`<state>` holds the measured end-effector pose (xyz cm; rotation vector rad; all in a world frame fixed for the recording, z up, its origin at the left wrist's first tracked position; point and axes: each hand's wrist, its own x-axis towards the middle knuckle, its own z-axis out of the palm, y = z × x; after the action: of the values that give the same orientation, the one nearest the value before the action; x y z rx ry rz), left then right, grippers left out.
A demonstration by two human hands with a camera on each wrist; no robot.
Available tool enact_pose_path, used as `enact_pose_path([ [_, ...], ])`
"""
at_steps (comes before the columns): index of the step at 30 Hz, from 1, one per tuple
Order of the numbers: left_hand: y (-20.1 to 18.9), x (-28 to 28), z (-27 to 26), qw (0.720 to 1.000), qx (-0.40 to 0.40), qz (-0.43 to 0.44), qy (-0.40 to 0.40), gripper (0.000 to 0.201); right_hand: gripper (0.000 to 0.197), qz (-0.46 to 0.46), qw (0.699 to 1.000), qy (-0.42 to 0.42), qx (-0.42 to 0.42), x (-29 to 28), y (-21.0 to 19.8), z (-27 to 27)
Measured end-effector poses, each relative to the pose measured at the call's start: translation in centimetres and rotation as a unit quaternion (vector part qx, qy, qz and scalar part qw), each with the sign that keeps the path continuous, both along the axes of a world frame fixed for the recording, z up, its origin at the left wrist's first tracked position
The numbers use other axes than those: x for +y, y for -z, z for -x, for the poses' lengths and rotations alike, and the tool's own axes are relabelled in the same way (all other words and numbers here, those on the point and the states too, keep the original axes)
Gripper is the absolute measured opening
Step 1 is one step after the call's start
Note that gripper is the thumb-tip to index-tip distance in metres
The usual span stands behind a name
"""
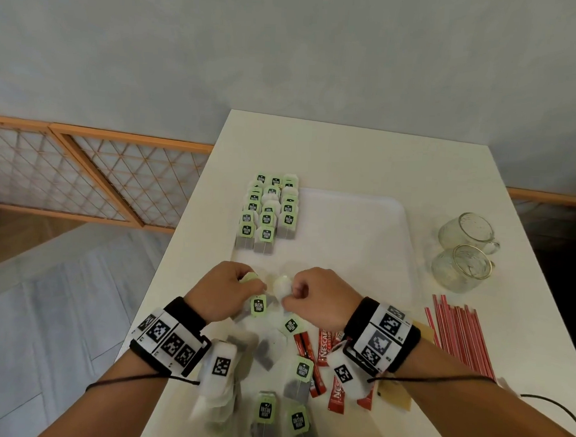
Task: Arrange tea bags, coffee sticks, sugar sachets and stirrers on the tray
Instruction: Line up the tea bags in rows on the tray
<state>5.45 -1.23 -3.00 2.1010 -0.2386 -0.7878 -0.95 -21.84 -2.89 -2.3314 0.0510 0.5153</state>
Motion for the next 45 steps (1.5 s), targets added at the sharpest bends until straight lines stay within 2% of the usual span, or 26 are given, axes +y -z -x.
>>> enact_pose_path([
  [7,-0.6,-2.2,0.1,0.995,0.064,0.045,-0.061,0.023,0.024,-0.064,0.991,0.086,-0.078,0.4,0.0,-0.3],
  [13,-0.6,-3.3,0.1,0.973,0.148,0.138,-0.111,0.009,0.029,-0.065,0.984,0.119,-0.117,0.5,0.6,-0.8],
  [16,-0.6,-3.5,0.0,0.965,0.175,0.156,-0.119,0.004,0.028,-0.052,0.983,0.132,-0.120,0.4,0.7,-1.1],
  [21,-0.7,-3.6,0.0,0.970,0.152,0.162,-0.101,0.009,0.021,-0.063,0.985,0.115,-0.115,0.2,0.8,-1.4],
  [29,-1.1,-3.8,-0.3,0.975,0.089,0.161,-0.123,0.017,0.008,-0.099,0.985,0.056,-0.132,0.6,1.0,-1.1],
  [39,-1.2,-3.6,-1.2,0.981,0.055,0.158,-0.101,0.029,0.012,-0.102,0.982,0.021,-0.160,0.6,1.0,-1.1],
  [43,-1.4,-3.7,-1.7,0.984,0.033,0.139,-0.108,0.021,0.018,-0.098,0.983,0.012,-0.157,0.3,1.0,-1.3],
  [45,-1.3,-3.7,-2.0,0.987,0.018,0.122,-0.108,0.020,0.015,-0.102,0.981,0.023,-0.163,0.3,1.0,-1.4],
])
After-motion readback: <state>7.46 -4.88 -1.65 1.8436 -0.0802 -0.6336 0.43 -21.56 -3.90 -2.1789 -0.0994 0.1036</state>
